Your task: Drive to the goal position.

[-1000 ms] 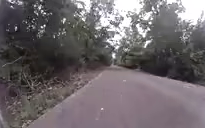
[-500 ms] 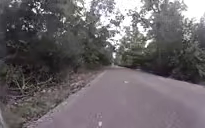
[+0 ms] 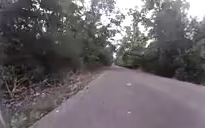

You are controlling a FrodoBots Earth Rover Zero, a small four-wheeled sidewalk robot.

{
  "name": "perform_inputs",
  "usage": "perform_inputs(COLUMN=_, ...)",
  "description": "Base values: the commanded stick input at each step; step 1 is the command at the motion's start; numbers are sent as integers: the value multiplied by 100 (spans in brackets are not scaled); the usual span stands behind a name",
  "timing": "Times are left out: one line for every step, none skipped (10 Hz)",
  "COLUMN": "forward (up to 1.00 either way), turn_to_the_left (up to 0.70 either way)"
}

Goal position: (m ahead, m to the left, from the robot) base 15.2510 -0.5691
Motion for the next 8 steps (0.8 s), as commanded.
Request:
perform_inputs(forward=70, turn_to_the_left=-30)
perform_inputs(forward=70, turn_to_the_left=-33)
perform_inputs(forward=70, turn_to_the_left=-29)
perform_inputs(forward=70, turn_to_the_left=0)
perform_inputs(forward=70, turn_to_the_left=0)
perform_inputs(forward=70, turn_to_the_left=0)
perform_inputs(forward=70, turn_to_the_left=0)
perform_inputs(forward=70, turn_to_the_left=0)
